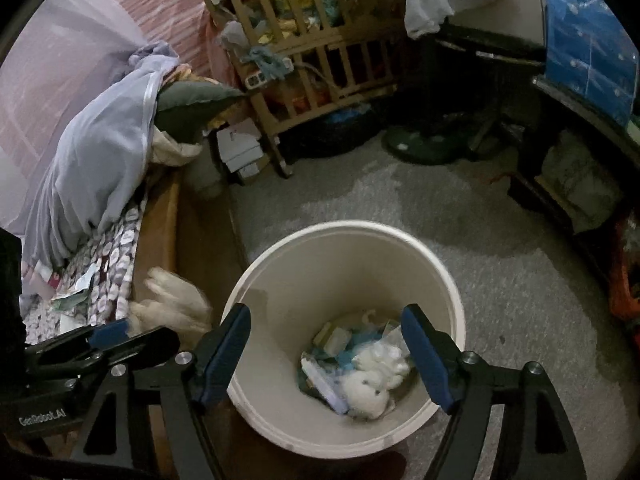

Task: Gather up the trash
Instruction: 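Move both tools back to the bed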

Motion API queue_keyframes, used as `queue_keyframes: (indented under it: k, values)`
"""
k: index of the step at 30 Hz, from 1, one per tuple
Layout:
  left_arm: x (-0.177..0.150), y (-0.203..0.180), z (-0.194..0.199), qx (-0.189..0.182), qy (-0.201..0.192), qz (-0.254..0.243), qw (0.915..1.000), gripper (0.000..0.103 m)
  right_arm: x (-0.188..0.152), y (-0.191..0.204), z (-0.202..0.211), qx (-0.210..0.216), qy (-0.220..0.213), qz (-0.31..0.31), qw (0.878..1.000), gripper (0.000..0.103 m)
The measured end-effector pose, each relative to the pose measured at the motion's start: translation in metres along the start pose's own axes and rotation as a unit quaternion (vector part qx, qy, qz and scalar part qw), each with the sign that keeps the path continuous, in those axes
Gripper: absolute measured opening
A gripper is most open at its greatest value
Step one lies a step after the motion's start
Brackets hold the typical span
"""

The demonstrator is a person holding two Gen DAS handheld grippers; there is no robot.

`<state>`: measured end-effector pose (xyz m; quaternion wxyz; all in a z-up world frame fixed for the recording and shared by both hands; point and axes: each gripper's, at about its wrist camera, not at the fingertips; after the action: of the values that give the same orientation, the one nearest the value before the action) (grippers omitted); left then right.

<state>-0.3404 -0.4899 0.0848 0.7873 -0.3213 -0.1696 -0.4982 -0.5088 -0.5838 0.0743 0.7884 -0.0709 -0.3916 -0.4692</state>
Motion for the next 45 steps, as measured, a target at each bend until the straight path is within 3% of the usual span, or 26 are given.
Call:
queue_keyframes:
  k: [12,21,27,33,36,43,44,45]
  values:
    - [-0.013,0.037,0.038,0.076,-0.028,0.001,0.9967,0.057,-0.008,0.031,0.002,0.009,0.013,0.034,0.999,0.075]
    - [-0.031,0.092,0.079,0.129,-0.041,0.037,0.9900,0.057,-0.013,0.089,0.004,0.043,0.018,0.078,0.996,0.075]
    - [-0.047,0.151,0.127,0.173,-0.066,0.090,0.9787,0.057,-0.020,0.134,-0.002,0.078,0.026,0.103,0.991,0.075]
    - [-0.054,0.215,0.165,0.237,-0.088,0.130,0.9587,0.060,-0.029,0.183,-0.011,0.110,0.037,0.134,0.984,0.075]
    - [-0.054,0.239,0.162,0.250,-0.081,0.140,0.9545,0.063,-0.033,0.201,-0.015,0.123,0.042,0.145,0.981,0.075]
    - [-0.055,0.259,0.126,0.248,-0.043,0.131,0.9590,0.063,-0.037,0.241,-0.025,0.138,0.046,0.182,0.972,0.075]
    - [-0.056,0.262,0.123,0.250,-0.043,0.131,0.9585,0.062,-0.037,0.247,-0.027,0.141,0.047,0.185,0.971,0.076]
    - [-0.058,0.267,0.124,0.248,-0.046,0.137,0.9579,0.052,-0.037,0.252,-0.029,0.143,0.048,0.188,0.971,0.076]
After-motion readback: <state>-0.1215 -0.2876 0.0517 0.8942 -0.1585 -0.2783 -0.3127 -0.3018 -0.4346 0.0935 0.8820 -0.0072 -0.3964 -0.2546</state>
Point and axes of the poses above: each gripper's, at about its wrist camera, not at the fingertips, and z roughly against the way its jaws point, y to its left, x to its top, and after that the axes turned 9 degrees about -y, right-handed
